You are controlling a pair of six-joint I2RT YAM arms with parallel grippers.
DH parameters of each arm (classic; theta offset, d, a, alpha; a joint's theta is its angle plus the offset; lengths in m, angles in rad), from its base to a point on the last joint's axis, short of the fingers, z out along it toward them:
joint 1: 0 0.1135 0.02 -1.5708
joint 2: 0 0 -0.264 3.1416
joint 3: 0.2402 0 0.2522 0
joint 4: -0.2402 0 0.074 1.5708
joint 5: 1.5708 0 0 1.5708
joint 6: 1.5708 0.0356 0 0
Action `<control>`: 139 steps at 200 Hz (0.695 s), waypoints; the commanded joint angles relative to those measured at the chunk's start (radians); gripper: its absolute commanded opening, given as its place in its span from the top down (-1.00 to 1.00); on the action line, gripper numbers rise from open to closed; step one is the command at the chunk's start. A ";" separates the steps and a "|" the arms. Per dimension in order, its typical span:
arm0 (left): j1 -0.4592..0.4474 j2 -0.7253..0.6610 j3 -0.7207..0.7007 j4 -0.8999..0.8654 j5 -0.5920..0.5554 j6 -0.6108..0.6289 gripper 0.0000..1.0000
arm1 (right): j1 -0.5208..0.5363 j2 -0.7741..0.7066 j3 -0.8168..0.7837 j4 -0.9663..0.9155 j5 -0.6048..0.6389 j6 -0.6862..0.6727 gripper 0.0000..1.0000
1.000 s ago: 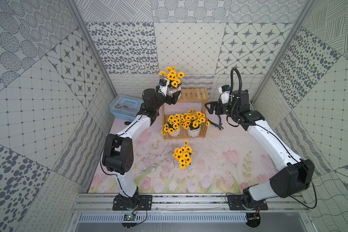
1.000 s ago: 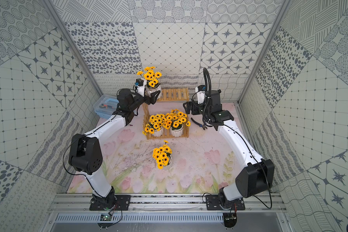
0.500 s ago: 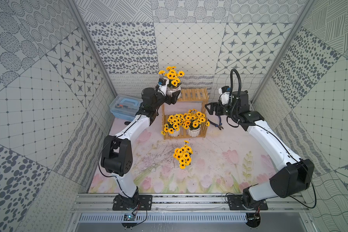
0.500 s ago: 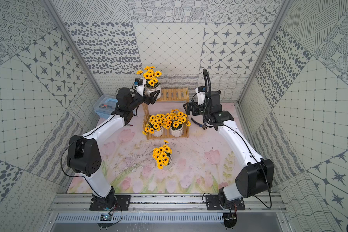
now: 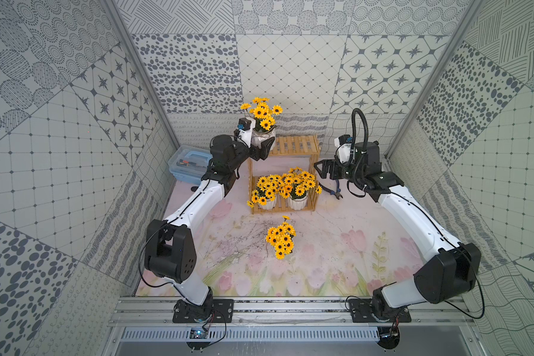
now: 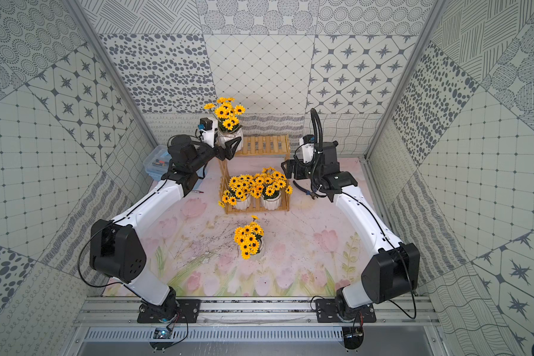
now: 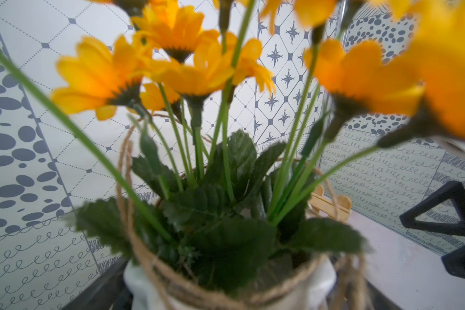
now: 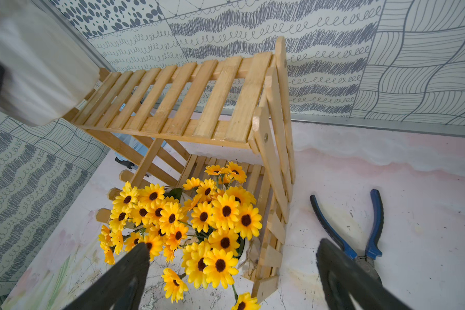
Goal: Take the sunflower pots off the shelves
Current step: Pick up the sunflower pot from the shelf.
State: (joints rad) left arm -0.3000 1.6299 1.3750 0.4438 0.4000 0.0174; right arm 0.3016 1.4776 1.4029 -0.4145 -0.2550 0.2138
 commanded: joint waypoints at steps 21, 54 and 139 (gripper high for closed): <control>-0.003 -0.204 -0.147 0.093 -0.077 0.065 1.00 | -0.002 -0.035 -0.019 0.054 -0.034 0.009 -0.97; -0.003 -0.360 -0.263 0.060 -0.132 0.090 1.00 | -0.003 -0.038 -0.033 0.073 -0.047 0.016 -0.96; -0.003 -0.715 -0.597 0.019 -0.372 0.088 1.00 | -0.002 -0.041 -0.043 0.084 -0.085 0.029 -0.97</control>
State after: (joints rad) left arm -0.3000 1.0325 0.8936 0.3721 0.2016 0.0883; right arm 0.3016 1.4776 1.3724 -0.3767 -0.3183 0.2363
